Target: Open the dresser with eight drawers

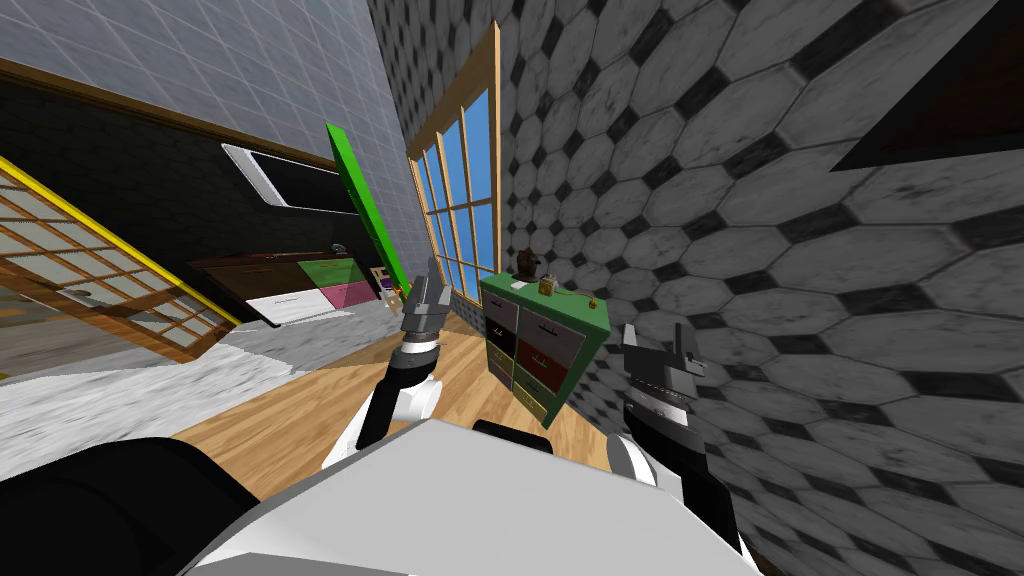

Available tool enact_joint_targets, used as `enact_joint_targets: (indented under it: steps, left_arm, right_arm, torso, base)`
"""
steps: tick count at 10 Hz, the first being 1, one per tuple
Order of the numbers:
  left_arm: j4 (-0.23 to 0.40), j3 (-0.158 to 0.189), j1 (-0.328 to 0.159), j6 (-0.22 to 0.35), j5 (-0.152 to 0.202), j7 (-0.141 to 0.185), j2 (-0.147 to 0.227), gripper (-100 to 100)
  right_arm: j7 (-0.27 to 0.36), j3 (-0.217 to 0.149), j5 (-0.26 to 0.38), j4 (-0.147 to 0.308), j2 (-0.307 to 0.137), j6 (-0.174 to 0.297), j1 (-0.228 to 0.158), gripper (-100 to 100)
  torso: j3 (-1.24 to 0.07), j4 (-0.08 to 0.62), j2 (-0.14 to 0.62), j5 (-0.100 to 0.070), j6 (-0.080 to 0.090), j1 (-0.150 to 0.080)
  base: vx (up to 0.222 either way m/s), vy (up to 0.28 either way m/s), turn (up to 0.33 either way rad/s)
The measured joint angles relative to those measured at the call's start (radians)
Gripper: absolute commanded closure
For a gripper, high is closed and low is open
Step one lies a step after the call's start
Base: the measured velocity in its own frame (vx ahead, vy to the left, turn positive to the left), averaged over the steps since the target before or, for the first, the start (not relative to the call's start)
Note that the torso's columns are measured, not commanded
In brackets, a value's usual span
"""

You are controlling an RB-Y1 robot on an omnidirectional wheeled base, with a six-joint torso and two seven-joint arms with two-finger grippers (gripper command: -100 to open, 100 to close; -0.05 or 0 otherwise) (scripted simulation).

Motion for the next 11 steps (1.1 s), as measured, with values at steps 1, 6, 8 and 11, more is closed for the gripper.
enact_joint_targets:
  steps: [1,6,8,11]
  left_arm:
    - [0.0,0.0,0.0,0.0,0.0,0.0,0.0,0]
    - [0.0,0.0,0.0,0.0,0.0,0.0,0.0,0]
    - [0.0,0.0,0.0,0.0,0.0,0.0,0.0,0]
    - [0.0,0.0,0.0,0.0,0.0,0.0,0.0,0]
  right_arm:
    - [0.0,0.0,0.0,0.0,0.0,0.0,0.0,0]
    - [0.0,0.0,0.0,0.0,0.0,0.0,0.0,0]
    - [0.0,0.0,0.0,0.0,0.0,0.0,0.0,0]
    - [0.0,-0.002,0.009,0.012,-0.026,0.005,-0.008,-100]
  torso:
    - [-0.082,0.041,0.04,0.0,0.0,0.0]
    - [-0.792,0.396,0.396,0.0,0.0,0.0]
    - [-1.087,0.544,0.544,0.0,0.0,0.0]
    - [-1.451,0.724,0.725,0.0,0.0,0.0]
  base:
    - [0.0,0.0,0.0]
    - [0.0,0.0,0.0]
    - [0.0,0.0,0.0]
    - [0.001,0.012,0.0]
